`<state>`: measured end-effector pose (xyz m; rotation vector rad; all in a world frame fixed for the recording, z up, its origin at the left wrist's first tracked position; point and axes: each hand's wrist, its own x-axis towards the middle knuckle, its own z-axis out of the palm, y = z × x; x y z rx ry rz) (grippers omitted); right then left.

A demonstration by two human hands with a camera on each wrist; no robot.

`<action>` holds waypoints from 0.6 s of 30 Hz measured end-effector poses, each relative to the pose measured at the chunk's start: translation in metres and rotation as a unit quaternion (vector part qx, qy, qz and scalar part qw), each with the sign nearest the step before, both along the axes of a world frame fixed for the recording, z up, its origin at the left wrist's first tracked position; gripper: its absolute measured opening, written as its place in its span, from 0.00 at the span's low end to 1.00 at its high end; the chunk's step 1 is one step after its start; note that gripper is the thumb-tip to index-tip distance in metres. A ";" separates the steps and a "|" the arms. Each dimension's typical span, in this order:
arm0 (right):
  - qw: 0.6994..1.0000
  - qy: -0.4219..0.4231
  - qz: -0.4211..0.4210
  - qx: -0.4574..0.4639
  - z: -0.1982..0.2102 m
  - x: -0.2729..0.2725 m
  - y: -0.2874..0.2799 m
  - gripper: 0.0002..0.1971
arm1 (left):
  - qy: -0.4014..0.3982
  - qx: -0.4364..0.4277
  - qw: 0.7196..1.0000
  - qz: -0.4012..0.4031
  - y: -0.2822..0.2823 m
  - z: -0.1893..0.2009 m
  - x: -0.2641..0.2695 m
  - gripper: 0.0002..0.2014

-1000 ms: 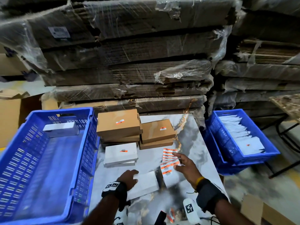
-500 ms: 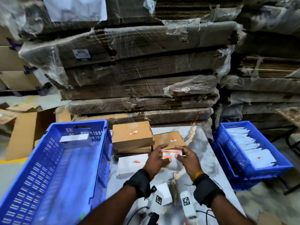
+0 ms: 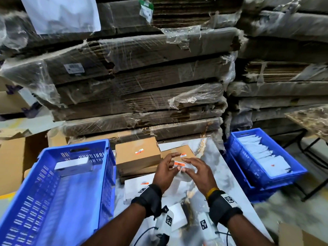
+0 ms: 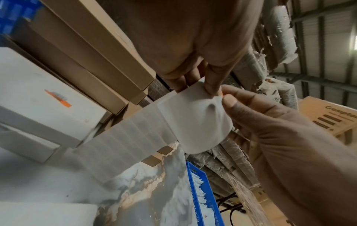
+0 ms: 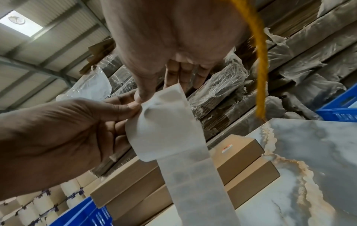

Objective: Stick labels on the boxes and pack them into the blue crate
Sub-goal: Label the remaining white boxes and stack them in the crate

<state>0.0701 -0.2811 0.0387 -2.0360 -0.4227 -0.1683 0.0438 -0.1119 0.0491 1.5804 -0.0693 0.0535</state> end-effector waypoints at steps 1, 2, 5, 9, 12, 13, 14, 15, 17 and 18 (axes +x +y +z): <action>1.000 0.006 -0.005 0.000 0.000 0.000 0.001 0.14 | -0.004 -0.001 1.000 -0.004 0.000 0.001 0.000 0.24; 1.000 0.010 -0.011 -0.002 0.000 0.001 0.001 0.13 | -0.006 -0.004 1.000 -0.008 0.000 0.003 0.000 0.24; 0.999 0.010 -0.032 0.009 0.001 0.000 0.003 0.10 | -0.007 -0.017 1.000 -0.010 -0.002 0.008 -0.001 0.22; 0.998 0.005 -0.049 0.033 0.003 0.000 0.006 0.08 | 0.010 -0.048 0.999 -0.005 -0.002 0.010 -0.001 0.19; 0.998 -0.012 -0.053 0.029 0.005 0.000 0.007 0.07 | 0.029 -0.063 0.998 -0.001 -0.002 0.011 0.001 0.17; 0.998 -0.021 -0.054 0.025 0.006 0.000 0.008 0.07 | 0.033 -0.067 0.997 0.000 -0.002 0.012 0.001 0.16; 0.998 -0.033 -0.054 0.019 0.007 0.000 0.008 0.07 | 0.037 -0.068 0.997 0.001 -0.002 0.012 0.001 0.15; 0.997 -0.047 -0.056 0.012 0.008 -0.001 0.008 0.07 | 0.041 -0.070 0.997 0.002 -0.002 0.012 0.002 0.14; 0.995 -0.075 -0.060 -0.005 0.008 0.000 0.008 0.06 | 0.046 -0.075 0.996 0.004 -0.001 0.012 0.003 0.13; 0.994 -0.085 -0.063 -0.016 0.007 0.000 0.009 0.06 | 0.049 -0.077 0.996 0.005 -0.001 0.012 0.003 0.13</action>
